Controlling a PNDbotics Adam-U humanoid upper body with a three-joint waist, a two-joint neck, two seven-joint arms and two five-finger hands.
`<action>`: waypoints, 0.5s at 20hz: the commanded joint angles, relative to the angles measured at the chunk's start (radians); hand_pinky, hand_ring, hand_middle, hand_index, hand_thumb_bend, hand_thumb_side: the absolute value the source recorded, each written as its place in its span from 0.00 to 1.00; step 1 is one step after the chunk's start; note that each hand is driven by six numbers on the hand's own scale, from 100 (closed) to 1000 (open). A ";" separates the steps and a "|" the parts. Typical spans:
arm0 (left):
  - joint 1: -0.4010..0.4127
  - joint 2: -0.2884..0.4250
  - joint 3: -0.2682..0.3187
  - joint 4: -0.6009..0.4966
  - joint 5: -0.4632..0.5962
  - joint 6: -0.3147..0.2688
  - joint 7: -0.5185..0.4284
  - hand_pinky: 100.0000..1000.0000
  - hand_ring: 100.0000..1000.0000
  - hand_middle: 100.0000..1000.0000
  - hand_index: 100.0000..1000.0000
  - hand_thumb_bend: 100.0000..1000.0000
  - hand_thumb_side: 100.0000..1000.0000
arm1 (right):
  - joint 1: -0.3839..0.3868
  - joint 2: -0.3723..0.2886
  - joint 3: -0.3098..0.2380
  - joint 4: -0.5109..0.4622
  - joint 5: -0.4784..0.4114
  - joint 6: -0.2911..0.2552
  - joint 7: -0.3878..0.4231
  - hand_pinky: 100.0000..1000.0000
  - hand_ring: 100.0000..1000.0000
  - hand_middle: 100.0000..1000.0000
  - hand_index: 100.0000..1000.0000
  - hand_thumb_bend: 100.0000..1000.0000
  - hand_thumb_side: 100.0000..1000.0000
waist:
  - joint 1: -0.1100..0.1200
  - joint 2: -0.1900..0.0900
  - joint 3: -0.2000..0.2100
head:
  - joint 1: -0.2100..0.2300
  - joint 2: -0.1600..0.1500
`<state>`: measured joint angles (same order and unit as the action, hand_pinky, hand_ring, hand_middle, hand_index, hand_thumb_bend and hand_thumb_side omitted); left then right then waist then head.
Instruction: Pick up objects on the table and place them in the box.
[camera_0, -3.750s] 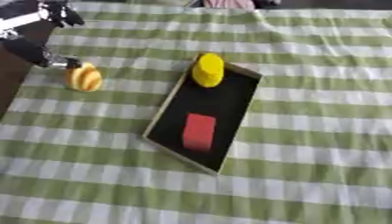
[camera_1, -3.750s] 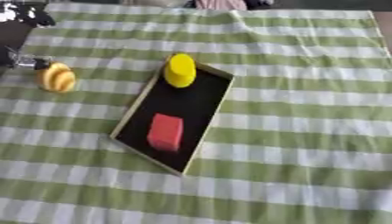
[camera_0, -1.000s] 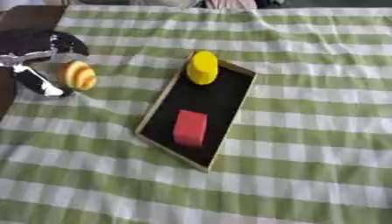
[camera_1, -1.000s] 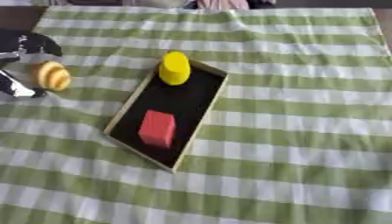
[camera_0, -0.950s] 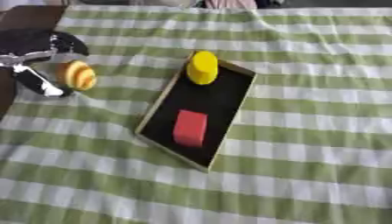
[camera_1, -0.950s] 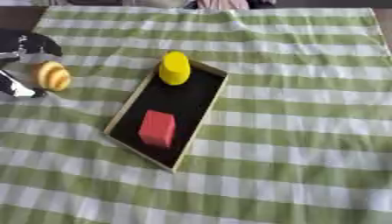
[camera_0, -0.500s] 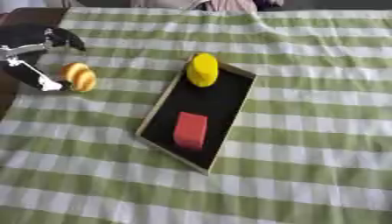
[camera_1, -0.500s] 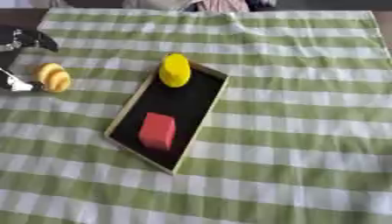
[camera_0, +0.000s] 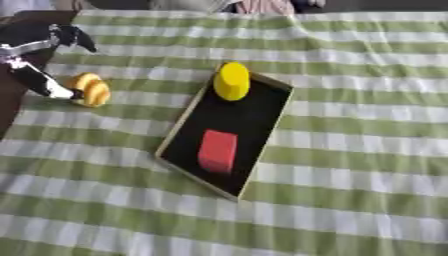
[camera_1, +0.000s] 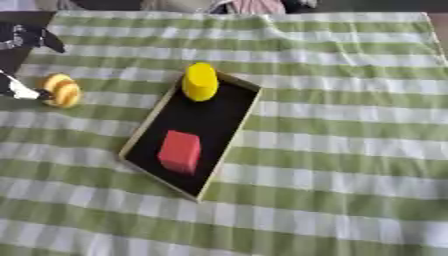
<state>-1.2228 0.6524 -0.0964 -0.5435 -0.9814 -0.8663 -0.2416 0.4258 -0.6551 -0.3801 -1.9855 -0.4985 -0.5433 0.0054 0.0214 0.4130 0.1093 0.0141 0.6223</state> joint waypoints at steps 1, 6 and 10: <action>-0.023 0.033 0.016 -0.002 -0.004 -0.041 -0.017 0.67 0.78 0.71 0.76 0.44 0.27 | 0.001 -0.008 -0.004 -0.014 0.010 0.006 0.001 1.00 0.97 0.75 0.95 0.00 0.41 | 0.000 -0.017 -0.003 | 0.004 -0.016; -0.022 0.023 0.006 0.003 -0.038 -0.041 0.024 0.61 0.72 0.63 0.69 0.50 0.29 | -0.003 -0.002 0.001 -0.014 0.017 0.020 0.004 1.00 0.97 0.75 0.95 0.00 0.41 | 0.004 -0.014 -0.006 | 0.007 -0.018; -0.018 0.023 -0.012 0.006 -0.088 -0.041 0.039 0.61 0.73 0.66 0.71 0.58 0.35 | -0.003 0.002 0.003 -0.014 0.024 0.025 0.005 1.00 0.97 0.75 0.95 0.00 0.41 | 0.008 -0.011 -0.006 | 0.006 -0.015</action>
<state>-1.2228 0.6499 -0.1064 -0.5312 -1.0559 -0.8963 -0.2008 0.4215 -0.6418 -0.3711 -1.9855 -0.4796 -0.5219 0.0123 0.0298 0.4195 0.1043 0.0173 0.6177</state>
